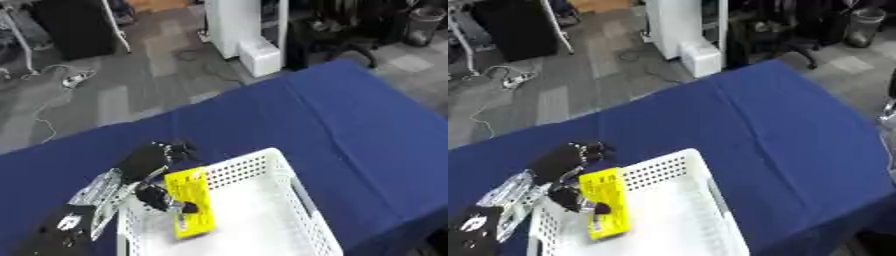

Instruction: Pick up objects on the table and place them in the box.

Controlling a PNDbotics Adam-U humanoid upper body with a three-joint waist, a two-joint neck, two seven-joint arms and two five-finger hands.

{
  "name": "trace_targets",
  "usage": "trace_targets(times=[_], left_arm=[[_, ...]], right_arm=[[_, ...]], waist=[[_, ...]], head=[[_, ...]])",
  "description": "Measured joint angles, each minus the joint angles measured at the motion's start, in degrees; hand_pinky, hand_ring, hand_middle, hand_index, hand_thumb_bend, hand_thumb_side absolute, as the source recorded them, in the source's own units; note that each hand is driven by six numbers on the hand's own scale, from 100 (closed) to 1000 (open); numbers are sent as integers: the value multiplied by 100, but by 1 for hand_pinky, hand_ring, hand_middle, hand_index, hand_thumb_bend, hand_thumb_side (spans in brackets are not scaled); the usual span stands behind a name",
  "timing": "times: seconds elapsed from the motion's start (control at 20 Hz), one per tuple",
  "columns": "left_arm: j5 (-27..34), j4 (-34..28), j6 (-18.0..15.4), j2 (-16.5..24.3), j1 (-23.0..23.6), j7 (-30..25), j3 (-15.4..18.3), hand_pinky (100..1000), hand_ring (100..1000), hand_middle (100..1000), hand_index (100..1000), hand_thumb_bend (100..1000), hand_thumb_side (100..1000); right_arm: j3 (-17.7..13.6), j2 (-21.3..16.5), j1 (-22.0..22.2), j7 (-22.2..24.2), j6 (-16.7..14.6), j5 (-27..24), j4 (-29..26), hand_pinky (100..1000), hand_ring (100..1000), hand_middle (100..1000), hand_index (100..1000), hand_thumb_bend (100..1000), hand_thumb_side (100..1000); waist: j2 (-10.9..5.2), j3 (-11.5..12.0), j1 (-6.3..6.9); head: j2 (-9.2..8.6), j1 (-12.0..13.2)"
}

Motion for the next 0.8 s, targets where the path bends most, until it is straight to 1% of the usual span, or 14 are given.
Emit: trace_targets(times=[0.1, 0.25, 0.3, 0.35, 0.4, 0.45, 0.55, 0.7, 0.75, 0.8], left_arm=[[-11, 102, -22, -8, -62, 40, 109, 607, 744, 836, 811, 811, 1000], [1, 90, -5, -4, -144, 127, 191, 619, 744, 838, 815, 839, 1000], [15, 46, 18, 0, -163, 157, 209, 622, 747, 838, 814, 834, 1000], [45, -8, 47, 4, -176, 180, 215, 617, 743, 838, 816, 858, 994], [76, -72, 95, 5, -178, 193, 225, 617, 743, 838, 816, 856, 997], [113, -136, 155, 13, -179, 196, 233, 633, 751, 844, 819, 878, 950], [163, -276, 305, 87, -189, 157, 243, 645, 756, 845, 819, 874, 922], [183, -438, 518, 219, -226, 54, 246, 653, 759, 846, 816, 870, 915], [183, -473, 571, 267, -226, 26, 246, 678, 766, 847, 813, 866, 916], [178, -503, 614, 322, -226, -5, 246, 678, 766, 847, 813, 866, 916]], right_arm=[[0, 0, -1, -15, 11, 0, 0, 152, 242, 264, 407, 100, 1000], [-1, 0, -1, -28, 21, 0, 0, 152, 242, 264, 407, 100, 1000], [-1, 0, -1, -28, 20, 1, 0, 152, 242, 264, 407, 100, 1000], [-1, 0, -1, -30, 19, 2, 0, 152, 242, 263, 405, 100, 1000], [-3, 0, 0, -36, 12, 6, 0, 152, 242, 263, 405, 100, 1000], [-5, 0, 1, -45, 1, 13, 0, 152, 242, 263, 405, 100, 1000], [-10, 0, 5, -54, -8, 39, 0, 152, 242, 263, 405, 100, 1000], [-19, 0, 11, -71, -25, 75, 0, 152, 242, 263, 405, 100, 1000], [-21, 0, 13, -76, -30, 84, 0, 152, 241, 263, 405, 100, 1000], [-22, 0, 19, -77, -31, 98, 0, 152, 241, 263, 405, 100, 1000]], waist=[[0, -1, 0], [-1, -1, 0], [-1, 0, 0], [-2, 1, 0], [-3, 4, 0], [-3, 8, 0], [-5, 31, 0], [-12, 43, 1], [-18, 50, 1], [-22, 62, 1]], head=[[0, 11], [0, 12], [0, 12], [-1, 13], [-1, 13], [-1, 13], [-1, 15], [-1, 18], [-1, 21], [-1, 23]])
